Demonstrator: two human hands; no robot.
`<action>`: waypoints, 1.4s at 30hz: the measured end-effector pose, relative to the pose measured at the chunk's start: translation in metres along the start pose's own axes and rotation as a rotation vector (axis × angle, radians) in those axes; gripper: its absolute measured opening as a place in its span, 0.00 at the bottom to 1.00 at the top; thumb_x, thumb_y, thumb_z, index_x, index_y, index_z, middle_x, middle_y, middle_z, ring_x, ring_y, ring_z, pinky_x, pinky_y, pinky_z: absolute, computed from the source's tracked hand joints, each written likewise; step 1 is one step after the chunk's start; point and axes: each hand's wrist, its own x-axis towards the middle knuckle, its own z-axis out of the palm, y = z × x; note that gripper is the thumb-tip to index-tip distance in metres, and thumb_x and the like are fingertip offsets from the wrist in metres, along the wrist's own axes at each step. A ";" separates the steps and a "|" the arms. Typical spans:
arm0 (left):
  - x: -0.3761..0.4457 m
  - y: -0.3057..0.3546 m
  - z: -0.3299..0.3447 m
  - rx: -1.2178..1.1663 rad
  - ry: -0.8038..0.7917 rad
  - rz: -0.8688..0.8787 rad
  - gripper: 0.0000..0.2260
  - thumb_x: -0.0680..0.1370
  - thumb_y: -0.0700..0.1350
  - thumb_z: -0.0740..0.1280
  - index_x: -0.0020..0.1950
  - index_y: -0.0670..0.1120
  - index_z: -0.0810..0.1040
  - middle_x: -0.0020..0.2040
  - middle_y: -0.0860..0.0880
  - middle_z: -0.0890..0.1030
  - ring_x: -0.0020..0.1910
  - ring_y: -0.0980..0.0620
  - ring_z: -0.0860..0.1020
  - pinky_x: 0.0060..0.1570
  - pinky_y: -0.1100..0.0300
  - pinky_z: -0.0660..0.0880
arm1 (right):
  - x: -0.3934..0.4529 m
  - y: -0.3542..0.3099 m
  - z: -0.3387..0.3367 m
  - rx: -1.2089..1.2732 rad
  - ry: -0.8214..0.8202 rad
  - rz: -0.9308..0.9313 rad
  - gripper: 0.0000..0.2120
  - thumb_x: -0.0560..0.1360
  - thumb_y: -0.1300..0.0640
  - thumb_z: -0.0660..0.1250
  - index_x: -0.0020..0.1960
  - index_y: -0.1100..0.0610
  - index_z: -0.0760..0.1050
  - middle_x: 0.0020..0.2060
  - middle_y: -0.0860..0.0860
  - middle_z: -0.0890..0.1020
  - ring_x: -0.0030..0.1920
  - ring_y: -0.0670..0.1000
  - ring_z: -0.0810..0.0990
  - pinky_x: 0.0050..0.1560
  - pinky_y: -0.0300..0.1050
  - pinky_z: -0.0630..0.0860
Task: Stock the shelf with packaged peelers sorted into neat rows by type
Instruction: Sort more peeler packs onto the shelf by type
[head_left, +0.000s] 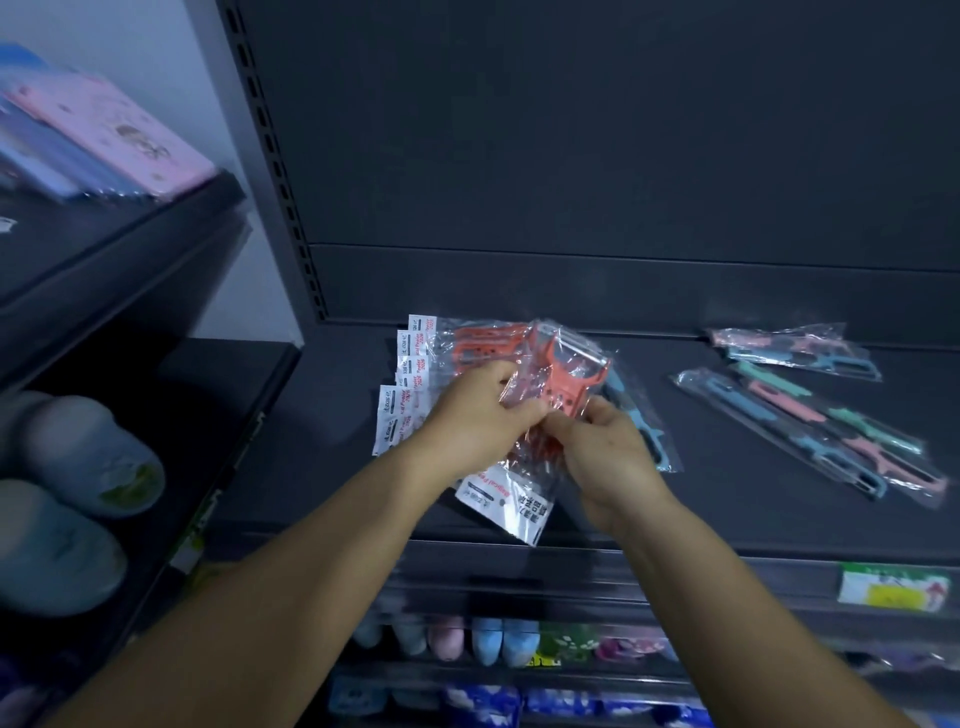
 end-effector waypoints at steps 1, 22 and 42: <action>0.001 -0.001 0.000 -0.048 0.015 -0.018 0.18 0.77 0.47 0.68 0.65 0.48 0.72 0.55 0.57 0.76 0.50 0.58 0.75 0.48 0.64 0.72 | 0.000 0.002 0.002 0.023 -0.014 0.010 0.06 0.76 0.66 0.64 0.50 0.58 0.77 0.41 0.57 0.85 0.40 0.56 0.83 0.46 0.53 0.80; -0.002 -0.041 -0.024 0.747 -0.287 0.154 0.30 0.78 0.46 0.65 0.77 0.51 0.55 0.66 0.49 0.64 0.65 0.51 0.62 0.68 0.55 0.63 | -0.008 0.012 -0.015 -1.001 0.033 -0.163 0.09 0.71 0.53 0.70 0.40 0.58 0.75 0.35 0.53 0.80 0.40 0.55 0.79 0.37 0.41 0.70; -0.020 -0.030 -0.006 0.913 -0.246 0.340 0.29 0.82 0.52 0.56 0.78 0.48 0.45 0.79 0.51 0.47 0.77 0.51 0.47 0.74 0.56 0.45 | -0.020 0.008 -0.017 -1.215 0.005 -0.231 0.21 0.77 0.51 0.62 0.67 0.57 0.66 0.63 0.56 0.70 0.64 0.58 0.70 0.60 0.47 0.69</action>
